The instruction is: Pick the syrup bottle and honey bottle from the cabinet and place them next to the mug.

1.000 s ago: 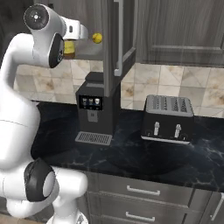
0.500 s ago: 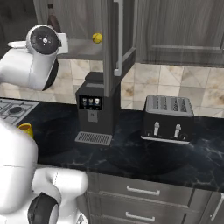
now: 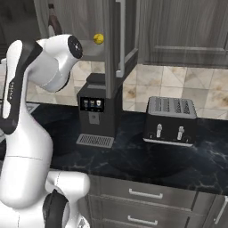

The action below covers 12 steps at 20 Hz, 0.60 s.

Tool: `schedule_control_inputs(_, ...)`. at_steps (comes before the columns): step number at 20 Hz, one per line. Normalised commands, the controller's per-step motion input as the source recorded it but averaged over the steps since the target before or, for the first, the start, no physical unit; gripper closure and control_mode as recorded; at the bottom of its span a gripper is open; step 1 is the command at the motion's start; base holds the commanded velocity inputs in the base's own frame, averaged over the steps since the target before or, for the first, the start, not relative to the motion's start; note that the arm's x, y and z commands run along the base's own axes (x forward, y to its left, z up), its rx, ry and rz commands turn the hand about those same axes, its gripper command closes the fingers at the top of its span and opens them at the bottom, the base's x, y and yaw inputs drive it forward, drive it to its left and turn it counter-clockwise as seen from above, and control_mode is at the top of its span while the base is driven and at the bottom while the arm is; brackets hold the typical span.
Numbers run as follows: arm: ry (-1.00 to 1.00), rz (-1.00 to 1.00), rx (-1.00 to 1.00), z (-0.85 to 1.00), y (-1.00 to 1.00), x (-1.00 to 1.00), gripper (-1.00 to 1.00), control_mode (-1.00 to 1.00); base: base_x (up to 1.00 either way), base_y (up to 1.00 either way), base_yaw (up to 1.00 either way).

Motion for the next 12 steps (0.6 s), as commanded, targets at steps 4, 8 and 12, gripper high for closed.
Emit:
schedule_control_inputs(4, -0.06, 0.19, -0.06, -0.12, 0.0, -0.06, 1.0, -1.0, 0.0, 0.0, 0.0)
schedule_control_inputs(8, -0.06, 0.0, -0.07, -0.51, 0.0, 0.0, 1.0, -1.0, 0.0, 0.0, 0.0)
schedule_control_inputs(12, -0.09, 0.0, -0.09, -0.77, 0.12, 0.08, 1.0, -1.0, 0.0, 0.0, 0.0)
